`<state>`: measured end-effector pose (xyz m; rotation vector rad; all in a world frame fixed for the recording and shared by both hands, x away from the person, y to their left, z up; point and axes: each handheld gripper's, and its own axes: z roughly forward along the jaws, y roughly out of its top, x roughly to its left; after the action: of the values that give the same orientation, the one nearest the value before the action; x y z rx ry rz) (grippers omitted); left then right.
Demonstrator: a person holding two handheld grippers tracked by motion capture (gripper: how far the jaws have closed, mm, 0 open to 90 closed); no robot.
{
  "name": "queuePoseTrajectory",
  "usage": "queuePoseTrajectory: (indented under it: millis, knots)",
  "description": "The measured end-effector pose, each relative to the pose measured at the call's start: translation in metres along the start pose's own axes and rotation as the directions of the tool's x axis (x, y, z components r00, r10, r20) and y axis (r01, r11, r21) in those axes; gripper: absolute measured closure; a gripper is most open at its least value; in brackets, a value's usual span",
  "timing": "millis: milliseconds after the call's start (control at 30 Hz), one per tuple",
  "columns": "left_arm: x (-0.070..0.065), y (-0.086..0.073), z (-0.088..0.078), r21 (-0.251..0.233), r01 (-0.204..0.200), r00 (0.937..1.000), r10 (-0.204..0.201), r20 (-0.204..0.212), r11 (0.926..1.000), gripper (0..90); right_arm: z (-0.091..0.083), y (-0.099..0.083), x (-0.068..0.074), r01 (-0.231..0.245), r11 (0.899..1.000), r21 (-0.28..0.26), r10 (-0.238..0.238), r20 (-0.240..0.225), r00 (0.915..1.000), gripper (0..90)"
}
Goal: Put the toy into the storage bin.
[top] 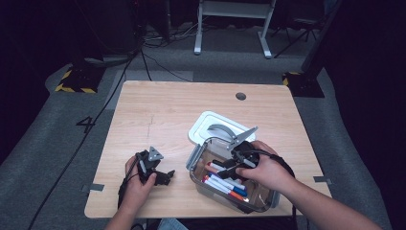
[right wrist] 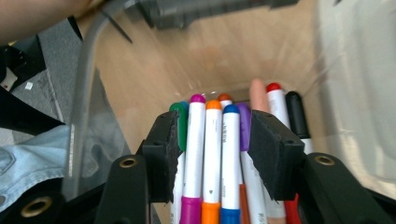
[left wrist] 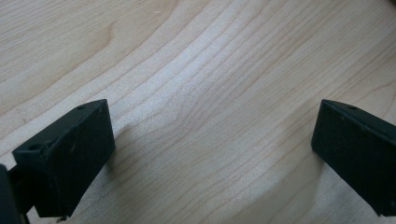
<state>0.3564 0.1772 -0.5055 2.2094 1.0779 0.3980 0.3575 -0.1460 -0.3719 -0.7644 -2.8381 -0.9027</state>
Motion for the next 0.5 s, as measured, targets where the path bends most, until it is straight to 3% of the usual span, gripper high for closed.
queuePoseTrajectory:
  millis: [500]
  knots:
    - [0.000, 0.000, 0.000, 0.001, 0.000, 1.0000, 0.000, -0.001, 1.0000, 0.0, -0.053, 0.008, -0.014, -0.005, 0.992, -0.127, 0.015, 0.075, 0.9970, 50.6]
